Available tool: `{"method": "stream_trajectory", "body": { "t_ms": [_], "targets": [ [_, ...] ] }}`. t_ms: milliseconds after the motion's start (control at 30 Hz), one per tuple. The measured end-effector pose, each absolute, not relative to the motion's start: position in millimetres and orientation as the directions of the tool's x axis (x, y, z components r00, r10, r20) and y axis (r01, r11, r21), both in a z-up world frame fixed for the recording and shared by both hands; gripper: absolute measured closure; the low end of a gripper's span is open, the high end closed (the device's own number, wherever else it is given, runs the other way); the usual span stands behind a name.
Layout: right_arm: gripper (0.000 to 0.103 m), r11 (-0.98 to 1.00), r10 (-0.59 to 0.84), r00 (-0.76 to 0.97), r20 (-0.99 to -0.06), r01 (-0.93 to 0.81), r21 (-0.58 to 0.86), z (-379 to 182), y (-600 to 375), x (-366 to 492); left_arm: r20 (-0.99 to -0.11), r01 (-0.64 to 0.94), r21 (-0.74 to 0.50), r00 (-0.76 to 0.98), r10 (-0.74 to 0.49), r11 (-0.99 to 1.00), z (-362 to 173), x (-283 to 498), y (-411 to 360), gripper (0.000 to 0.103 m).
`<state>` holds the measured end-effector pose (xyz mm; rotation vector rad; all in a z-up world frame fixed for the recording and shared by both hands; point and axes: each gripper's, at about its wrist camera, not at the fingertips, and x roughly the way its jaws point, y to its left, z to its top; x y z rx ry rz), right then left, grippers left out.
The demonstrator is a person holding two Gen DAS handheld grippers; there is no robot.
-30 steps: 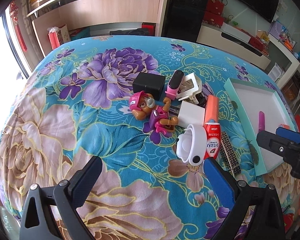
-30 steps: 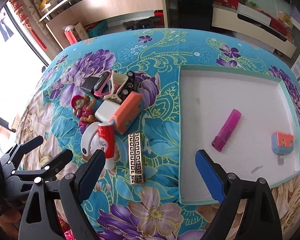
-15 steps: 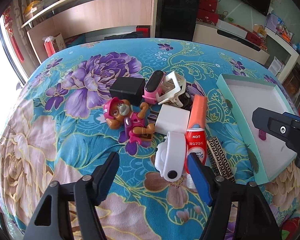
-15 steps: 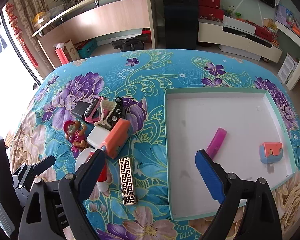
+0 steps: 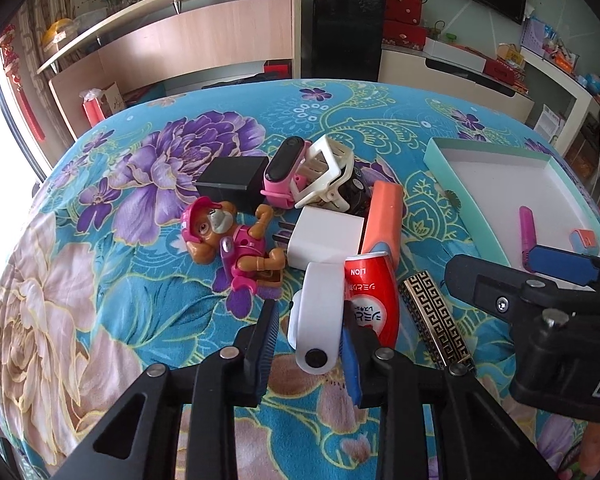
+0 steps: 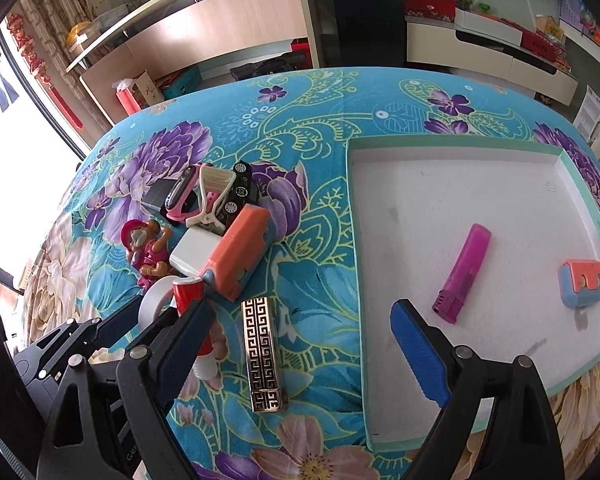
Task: Organize rigid objects
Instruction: 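Move the left gripper to the white tape roll and close on it, then grasp the red-and-white bottle with the right gripper while the left gripper holds the tape roll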
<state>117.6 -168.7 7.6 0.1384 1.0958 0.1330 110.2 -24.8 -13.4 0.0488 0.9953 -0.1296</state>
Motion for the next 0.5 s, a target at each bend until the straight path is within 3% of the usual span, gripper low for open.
{"method": "stream_trajectory", "body": {
  "t_ms": [100,200,500],
  "targets": [
    [0.011,0.981,0.186,0.450,-0.874,-0.035,0.191,6.4,-171.0,117.4,-0.840,0.126,-0.013,0.536,-0.079,0.992,-17.1,110.4,-26.5,0.072],
    [0.011,0.979,0.194,0.452,-0.871,-0.030,0.202,6.8,-173.5,117.0,-0.835,0.125,-0.026,0.543,-0.090,0.992,-15.7,109.9,-26.1,0.081],
    [0.011,0.978,0.198,0.442,-0.875,-0.032,0.206,4.0,-172.6,117.1,-0.829,0.118,-0.046,0.550,-0.104,0.992,-14.1,108.5,-23.5,0.083]
  ]
}}
